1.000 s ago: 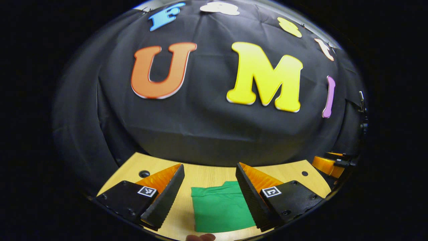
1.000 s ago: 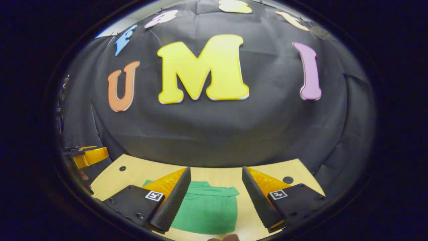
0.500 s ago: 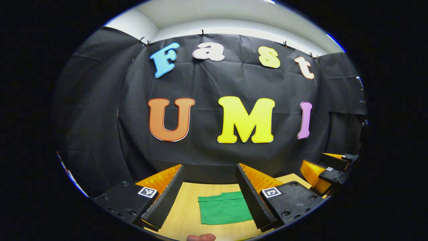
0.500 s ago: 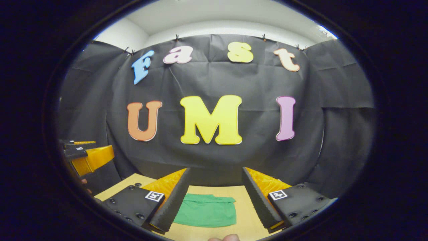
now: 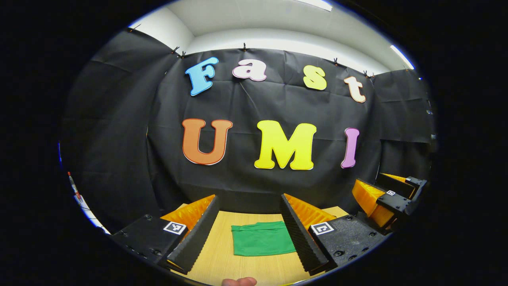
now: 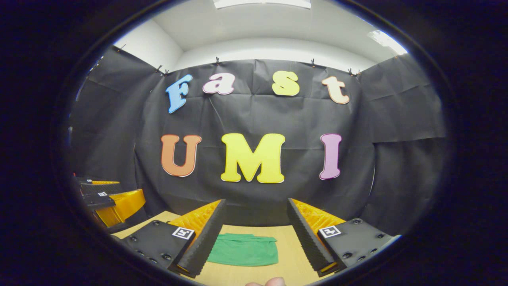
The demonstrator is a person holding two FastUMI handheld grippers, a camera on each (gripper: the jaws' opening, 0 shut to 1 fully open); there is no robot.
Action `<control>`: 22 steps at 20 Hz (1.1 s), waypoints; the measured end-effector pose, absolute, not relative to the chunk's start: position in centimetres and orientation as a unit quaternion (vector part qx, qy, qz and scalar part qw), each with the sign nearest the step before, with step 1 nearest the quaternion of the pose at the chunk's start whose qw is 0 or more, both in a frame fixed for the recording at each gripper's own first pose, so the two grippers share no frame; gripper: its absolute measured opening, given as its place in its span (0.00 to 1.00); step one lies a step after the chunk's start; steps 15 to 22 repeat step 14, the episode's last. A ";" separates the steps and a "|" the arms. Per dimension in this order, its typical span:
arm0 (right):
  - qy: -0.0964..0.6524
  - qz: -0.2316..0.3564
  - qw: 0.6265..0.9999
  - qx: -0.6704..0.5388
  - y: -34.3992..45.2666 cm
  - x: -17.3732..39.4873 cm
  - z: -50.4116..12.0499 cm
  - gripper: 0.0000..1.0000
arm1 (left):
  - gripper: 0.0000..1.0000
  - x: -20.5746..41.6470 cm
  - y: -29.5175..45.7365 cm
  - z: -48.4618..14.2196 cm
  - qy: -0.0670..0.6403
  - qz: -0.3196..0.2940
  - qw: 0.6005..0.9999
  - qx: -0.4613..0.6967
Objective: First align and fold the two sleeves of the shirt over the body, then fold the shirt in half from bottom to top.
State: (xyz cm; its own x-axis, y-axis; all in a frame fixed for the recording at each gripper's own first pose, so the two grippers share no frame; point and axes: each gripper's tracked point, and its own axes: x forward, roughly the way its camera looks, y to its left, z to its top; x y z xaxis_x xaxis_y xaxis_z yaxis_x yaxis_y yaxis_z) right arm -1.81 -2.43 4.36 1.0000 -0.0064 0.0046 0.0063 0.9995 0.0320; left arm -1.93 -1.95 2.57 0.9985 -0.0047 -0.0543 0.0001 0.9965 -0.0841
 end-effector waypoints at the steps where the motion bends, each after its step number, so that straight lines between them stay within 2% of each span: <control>1: 0.000 -0.001 1.000 0.016 -2.3 -2.0 4.3 0.94 | 0.98 -2.1 -1.9 2.7 0.029 -0.002 0.999 -0.040; 4: 0.005 0.005 1.000 0.021 -1.8 -1.9 4.4 0.94 | 0.98 -2.5 -2.0 3.3 0.027 0.001 0.999 -0.041; 5: 0.005 0.006 1.000 0.020 -1.8 -1.8 4.5 0.98 | 0.98 -2.6 -2.0 3.5 0.024 0.003 0.999 -0.039; 6: 0.004 0.005 1.000 0.019 -1.7 -1.4 4.9 0.94 | 0.98 -2.8 -1.8 3.6 0.022 0.005 0.999 -0.036; 10: -0.006 0.010 1.000 0.019 -1.4 -1.2 5.4 0.94 | 0.98 -2.4 -1.6 4.1 0.018 0.011 0.999 -0.035; 11: -0.007 0.012 1.000 0.020 -1.4 -1.2 5.4 0.94 | 0.87 -2.3 -1.5 4.2 0.017 0.012 0.999 -0.034; 22: -0.007 0.015 0.999 0.028 -1.5 -0.6 5.6 0.94 | 0.87 -2.2 -1.5 4.8 0.012 0.012 0.999 -0.028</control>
